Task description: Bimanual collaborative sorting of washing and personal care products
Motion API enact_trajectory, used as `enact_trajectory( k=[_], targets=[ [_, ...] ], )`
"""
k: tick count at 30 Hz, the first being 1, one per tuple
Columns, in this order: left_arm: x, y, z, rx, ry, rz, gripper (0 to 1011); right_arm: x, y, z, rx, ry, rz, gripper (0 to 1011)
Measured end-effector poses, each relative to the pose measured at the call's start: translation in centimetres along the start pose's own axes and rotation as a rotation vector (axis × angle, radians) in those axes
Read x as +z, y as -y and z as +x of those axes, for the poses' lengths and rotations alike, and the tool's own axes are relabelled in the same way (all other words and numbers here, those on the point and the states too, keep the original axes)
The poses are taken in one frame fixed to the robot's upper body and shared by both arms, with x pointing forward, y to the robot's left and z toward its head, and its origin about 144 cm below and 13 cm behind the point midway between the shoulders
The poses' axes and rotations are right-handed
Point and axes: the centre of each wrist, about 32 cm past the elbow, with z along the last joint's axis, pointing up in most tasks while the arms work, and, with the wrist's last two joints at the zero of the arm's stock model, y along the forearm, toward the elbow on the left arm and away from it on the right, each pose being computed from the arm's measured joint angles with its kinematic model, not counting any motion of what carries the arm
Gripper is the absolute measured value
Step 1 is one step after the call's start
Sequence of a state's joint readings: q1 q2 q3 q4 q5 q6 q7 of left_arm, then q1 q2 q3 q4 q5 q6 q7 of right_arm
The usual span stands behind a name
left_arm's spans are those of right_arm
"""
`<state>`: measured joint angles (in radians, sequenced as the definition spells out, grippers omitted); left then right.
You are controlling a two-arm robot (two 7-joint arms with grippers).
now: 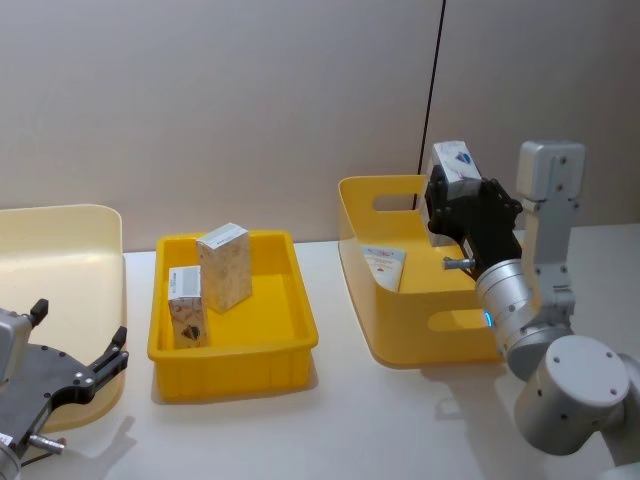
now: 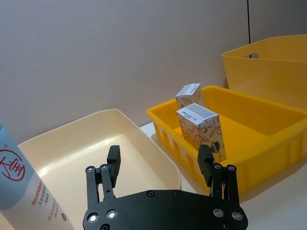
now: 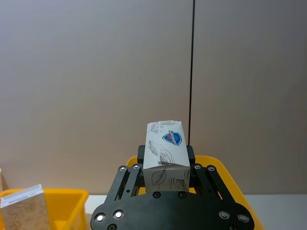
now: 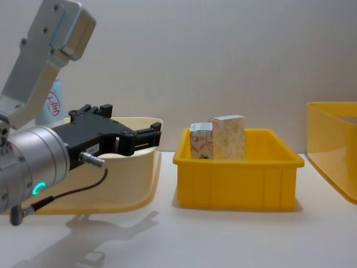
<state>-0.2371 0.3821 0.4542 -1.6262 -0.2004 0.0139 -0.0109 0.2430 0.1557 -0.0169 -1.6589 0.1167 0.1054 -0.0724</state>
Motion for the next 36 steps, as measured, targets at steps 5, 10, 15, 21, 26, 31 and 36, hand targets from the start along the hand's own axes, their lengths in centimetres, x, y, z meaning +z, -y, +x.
enact_trajectory(
  k=[5,10,15,21,26,31,36],
  targets=[
    [0.0,0.0,0.0,0.0,0.0,0.0,1003,0.2,0.1,0.2,-0.02,0.008,-0.053,421],
    [0.0,0.0,0.0,0.0,0.0,0.0,1003,0.2,0.1,0.1,-0.028,0.009,-0.104,422],
    [0.0,0.0,0.0,0.0,0.0,0.0,1003,0.0,-0.1,-0.1,-0.033,0.007,-0.162,422],
    [0.0,0.0,0.0,0.0,0.0,0.0,1003,-0.5,-0.3,-0.3,-0.035,0.004,-0.225,422],
    [0.0,0.0,0.0,0.0,0.0,0.0,1003,-0.9,-0.4,-0.5,-0.034,0.002,-0.258,422],
    [0.0,0.0,0.0,0.0,0.0,0.0,1003,-1.5,-0.4,-0.8,-0.032,0.001,-0.296,421],
    [0.0,0.0,0.0,0.0,0.0,0.0,1003,-1.8,-0.5,-1.0,-0.03,0.0,-0.318,440]
  ],
)
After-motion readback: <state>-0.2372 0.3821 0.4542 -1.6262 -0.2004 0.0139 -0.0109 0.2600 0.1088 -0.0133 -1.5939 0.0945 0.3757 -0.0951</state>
